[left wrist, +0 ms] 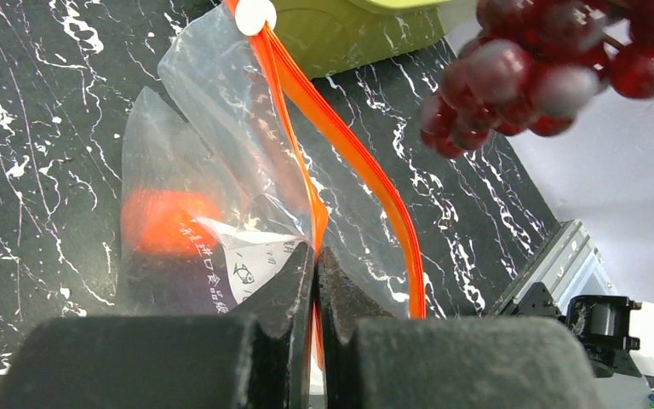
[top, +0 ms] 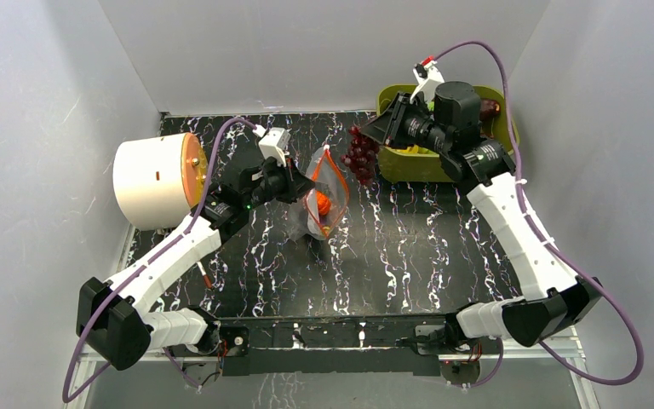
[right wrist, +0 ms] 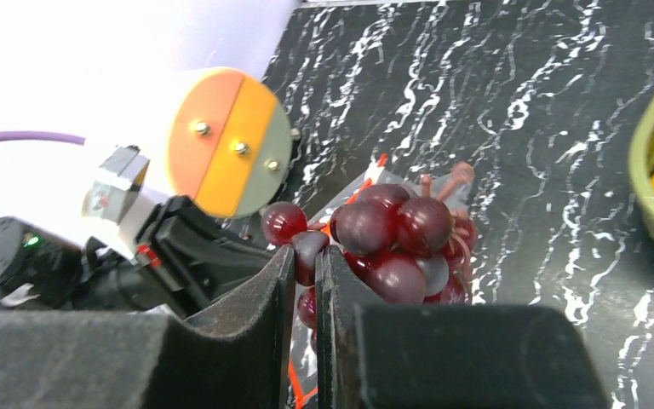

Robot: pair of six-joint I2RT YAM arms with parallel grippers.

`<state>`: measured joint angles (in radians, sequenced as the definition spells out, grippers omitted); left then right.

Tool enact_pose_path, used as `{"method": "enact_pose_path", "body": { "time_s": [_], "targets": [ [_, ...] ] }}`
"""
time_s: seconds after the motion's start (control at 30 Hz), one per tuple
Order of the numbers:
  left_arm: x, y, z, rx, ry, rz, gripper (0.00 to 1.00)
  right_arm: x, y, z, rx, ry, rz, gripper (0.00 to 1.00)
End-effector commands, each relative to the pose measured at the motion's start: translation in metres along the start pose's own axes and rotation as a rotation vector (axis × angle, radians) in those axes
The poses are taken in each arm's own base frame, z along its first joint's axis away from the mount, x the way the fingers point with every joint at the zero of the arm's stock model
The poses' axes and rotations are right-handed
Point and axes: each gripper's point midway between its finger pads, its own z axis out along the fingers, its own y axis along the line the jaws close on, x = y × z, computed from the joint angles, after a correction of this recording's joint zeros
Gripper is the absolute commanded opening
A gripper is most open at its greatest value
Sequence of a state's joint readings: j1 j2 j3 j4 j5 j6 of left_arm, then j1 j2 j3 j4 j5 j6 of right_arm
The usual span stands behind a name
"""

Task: Place the food in the zip-top bag and seal the zipper
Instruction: Place the fake fruit in the zipper food storage bag.

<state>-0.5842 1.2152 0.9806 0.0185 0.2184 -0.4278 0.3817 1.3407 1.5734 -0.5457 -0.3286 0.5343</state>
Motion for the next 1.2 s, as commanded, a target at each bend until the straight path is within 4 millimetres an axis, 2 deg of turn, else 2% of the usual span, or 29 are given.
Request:
{"method": "enact_pose_path", "body": {
  "time_s": [0.0, 0.1, 0.43, 0.73, 0.93, 1.03, 1.17],
  "targets": [
    [-0.01, -0.006, 0.001, 0.032, -0.043, -0.01, 0.0, -0.027, 0.051, -0.027, -0.163, -0.107, -0.03, 0.0],
    [-0.008, -0.003, 0.004, 0.022, -0.033, -0.011, 0.0, -0.029, 0.058, -0.032, -0.18, -0.117, -0.03, 0.0],
    [-0.009, -0.006, 0.004, 0.034, -0.037, -0.021, 0.0, -0.015, 0.08, -0.033, -0.295, -0.082, 0.023, 0.0],
    [-0.011, -0.01, -0.001, 0.047, -0.045, -0.035, 0.0, 0.022, 0.075, -0.014, -0.322, 0.006, 0.088, 0.0],
    [-0.006, -0.008, 0.0, 0.046, -0.033, -0.044, 0.0, 0.032, 0.085, -0.009, -0.369, 0.017, 0.115, 0.0],
    [-0.012, -0.011, -0.003, 0.049, -0.042, -0.039, 0.0, 0.038, 0.08, -0.002, -0.35, 0.034, 0.104, 0.0],
    [-0.019, -0.018, -0.007, 0.065, -0.054, -0.036, 0.0, 0.061, 0.06, 0.009, -0.286, 0.089, 0.106, 0.0]
  ]
}}
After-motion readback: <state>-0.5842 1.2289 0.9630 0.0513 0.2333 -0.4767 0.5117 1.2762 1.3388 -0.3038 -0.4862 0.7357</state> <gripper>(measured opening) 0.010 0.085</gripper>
